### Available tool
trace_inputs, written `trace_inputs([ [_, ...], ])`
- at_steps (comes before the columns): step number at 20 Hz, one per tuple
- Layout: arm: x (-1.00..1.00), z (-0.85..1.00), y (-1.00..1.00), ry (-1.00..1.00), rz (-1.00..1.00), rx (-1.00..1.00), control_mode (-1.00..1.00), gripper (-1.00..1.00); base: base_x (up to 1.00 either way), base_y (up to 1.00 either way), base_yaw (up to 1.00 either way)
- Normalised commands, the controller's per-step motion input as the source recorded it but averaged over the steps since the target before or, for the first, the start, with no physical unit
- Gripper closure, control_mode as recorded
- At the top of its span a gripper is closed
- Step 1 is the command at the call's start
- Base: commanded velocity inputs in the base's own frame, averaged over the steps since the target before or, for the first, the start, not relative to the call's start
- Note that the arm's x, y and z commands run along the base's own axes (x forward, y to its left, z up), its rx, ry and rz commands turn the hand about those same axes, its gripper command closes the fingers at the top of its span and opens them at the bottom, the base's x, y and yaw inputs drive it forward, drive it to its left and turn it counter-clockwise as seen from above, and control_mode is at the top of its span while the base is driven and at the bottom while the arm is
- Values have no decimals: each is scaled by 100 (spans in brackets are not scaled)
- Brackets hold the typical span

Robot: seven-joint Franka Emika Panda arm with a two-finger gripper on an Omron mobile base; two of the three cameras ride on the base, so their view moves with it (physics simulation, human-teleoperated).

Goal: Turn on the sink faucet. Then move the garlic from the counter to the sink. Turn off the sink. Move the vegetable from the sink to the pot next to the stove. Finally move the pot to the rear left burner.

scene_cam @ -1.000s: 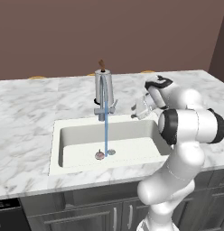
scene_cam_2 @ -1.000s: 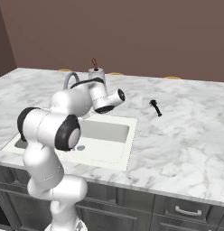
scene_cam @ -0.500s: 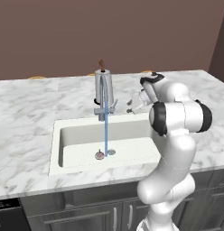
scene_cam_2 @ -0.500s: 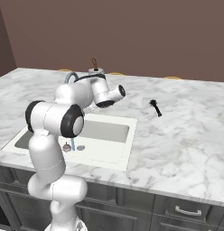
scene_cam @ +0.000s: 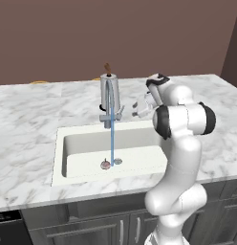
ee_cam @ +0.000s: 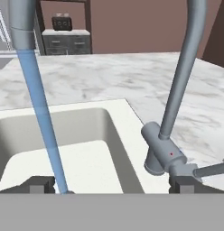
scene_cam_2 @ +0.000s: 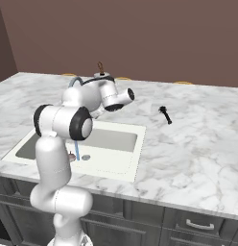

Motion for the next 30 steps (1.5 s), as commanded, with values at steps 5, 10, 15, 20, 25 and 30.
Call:
trace_inputs([
  [5,25,0,0,-3,2,0,-100,-100,0,0,0],
  [10,11,0,1,-2,3,0,-100,-100,0,0,0],
  [15,7,0,4,-1,4,0,-100,-100,0,0,0],
  [20,10,0,4,0,3,0,-100,-100,0,0,0],
  [25,10,-4,3,0,2,0,-100,-100,0,0,0],
  [30,9,-8,2,0,1,0,-100,-100,0,0,0],
])
